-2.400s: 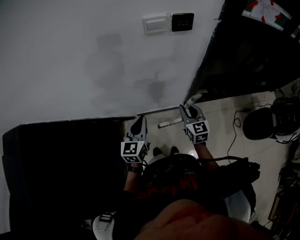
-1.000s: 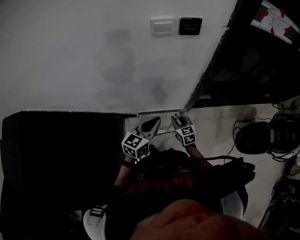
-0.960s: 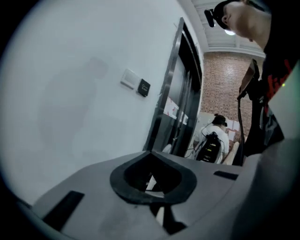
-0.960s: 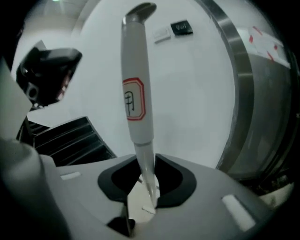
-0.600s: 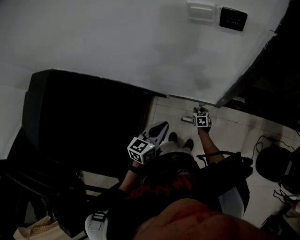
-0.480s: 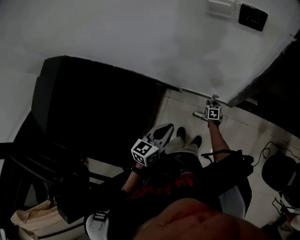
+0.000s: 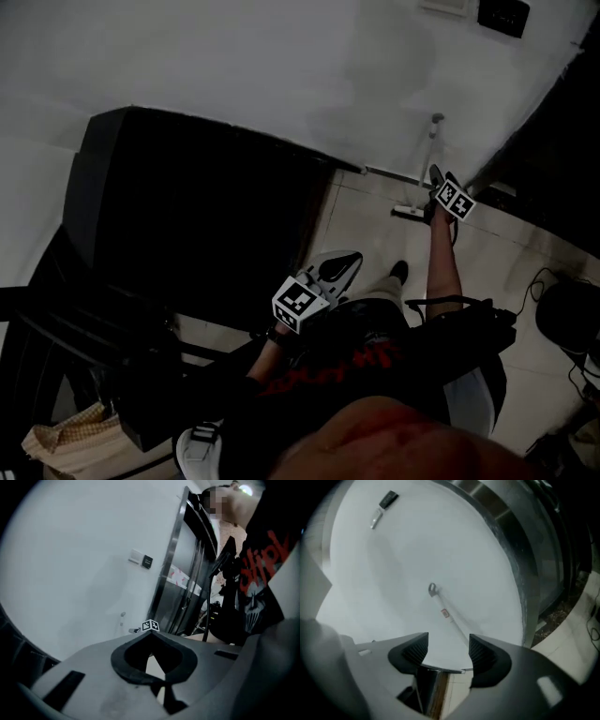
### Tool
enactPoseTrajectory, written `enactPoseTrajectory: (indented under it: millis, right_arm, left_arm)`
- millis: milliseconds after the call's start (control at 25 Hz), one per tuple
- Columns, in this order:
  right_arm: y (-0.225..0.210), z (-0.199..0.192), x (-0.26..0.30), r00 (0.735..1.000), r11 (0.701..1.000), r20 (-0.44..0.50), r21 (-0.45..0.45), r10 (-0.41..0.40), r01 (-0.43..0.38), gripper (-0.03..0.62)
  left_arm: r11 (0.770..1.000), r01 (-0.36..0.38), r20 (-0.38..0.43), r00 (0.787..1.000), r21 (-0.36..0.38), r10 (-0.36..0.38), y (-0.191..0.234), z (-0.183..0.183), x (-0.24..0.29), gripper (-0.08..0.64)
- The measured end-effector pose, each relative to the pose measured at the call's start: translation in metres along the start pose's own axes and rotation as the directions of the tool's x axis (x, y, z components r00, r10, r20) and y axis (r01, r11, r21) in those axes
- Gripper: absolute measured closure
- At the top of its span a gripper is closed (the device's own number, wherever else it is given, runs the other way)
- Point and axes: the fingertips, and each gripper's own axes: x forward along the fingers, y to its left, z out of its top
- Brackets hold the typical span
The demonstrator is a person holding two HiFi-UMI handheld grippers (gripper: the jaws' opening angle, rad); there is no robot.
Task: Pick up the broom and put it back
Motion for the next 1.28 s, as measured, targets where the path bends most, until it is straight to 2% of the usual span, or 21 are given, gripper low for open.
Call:
enactPoseTrajectory:
  millis: [120,200,280,440,560,640,680,720,800,840,920,1000,1080,1160,1280]
  right_arm:
    - [0.042,-0.022,-0.064,0.999,0.997,0.030,-0.073,0.037,-0.035,0.347]
    - [0.067,-0.050,-0.116,0.997,0.997,0.060,-0.062,0.053,-0.050,0.372]
    - [0.093,-0.087,-0.169,0.994,0.997,0.087,-0.048,0.066,-0.062,0.399]
    - [0.156,-0.193,-0.256,0.990,0.993,0.082,-0.022,0.119,-0.118,0.468]
    - [0.216,-0.267,-0.300,0.979,0.980,0.040,-0.036,0.198,-0.196,0.493]
    - [0.249,-0.297,-0.331,0.975,0.971,0.017,-0.100,0.220,-0.217,0.513]
    - [0.261,-0.306,-0.347,0.976,0.966,0.009,-0.146,0.218,-0.215,0.525]
    - [0.270,-0.311,-0.362,0.977,0.959,0.006,-0.195,0.211,-0.206,0.536]
    - [0.284,-0.314,-0.388,0.982,0.941,0.022,-0.291,0.188,-0.173,0.552]
    - [0.288,-0.312,-0.398,0.984,0.930,0.040,-0.335,0.174,-0.151,0.565]
    - [0.294,-0.304,-0.417,0.984,0.906,0.081,-0.409,0.159,-0.112,0.590]
    - [0.299,-0.294,-0.432,0.980,0.882,0.115,-0.462,0.163,-0.092,0.591]
    - [0.301,-0.286,-0.446,0.975,0.870,0.136,-0.485,0.174,-0.087,0.591]
    - [0.301,-0.284,-0.463,0.974,0.877,0.141,-0.472,0.175,-0.089,0.591]
    - [0.294,-0.279,-0.483,0.973,0.886,0.154,-0.456,0.169,-0.081,0.592]
  left_arm:
    - [0.999,0.047,0.011,0.999,0.027,-0.048,-0.004,-0.011,-0.026,0.555]
    - [0.996,0.087,0.042,0.995,0.015,-0.088,-0.001,-0.019,-0.046,0.555]
    - [0.985,0.173,0.078,0.982,-0.011,-0.171,-0.003,-0.031,-0.068,0.555]
    - [0.917,0.398,0.081,0.915,-0.012,-0.396,-0.020,-0.082,-0.119,0.508]
    - [0.872,0.487,0.091,0.871,-0.045,-0.482,-0.025,-0.122,-0.158,0.529]
    - [0.857,0.506,0.070,0.862,-0.098,-0.501,-0.032,-0.141,-0.178,0.538]
    - [0.858,0.494,0.057,0.869,-0.143,-0.491,-0.033,-0.149,-0.185,0.542]
    - [0.867,0.460,0.046,0.886,-0.192,-0.461,-0.032,-0.156,-0.189,0.548]
    - [0.907,0.330,0.017,0.941,-0.260,-0.338,-0.018,-0.171,-0.193,0.557]
    - [0.931,0.254,-0.005,0.964,-0.261,-0.265,-0.010,-0.177,-0.195,0.557]
    - [0.964,0.141,-0.021,0.989,-0.224,-0.150,-0.004,-0.181,-0.203,0.556]
    - [0.977,0.067,0.008,0.998,-0.202,-0.066,-0.003,-0.174,-0.211,0.555]
    - [0.979,-0.011,0.053,0.998,-0.203,0.022,-0.004,-0.165,-0.220,0.555]
    - [0.973,-0.072,0.072,0.993,-0.219,0.090,-0.012,-0.164,-0.229,0.555]
    - [0.973,-0.103,0.069,0.990,-0.208,0.120,-0.032,-0.162,-0.230,0.555]
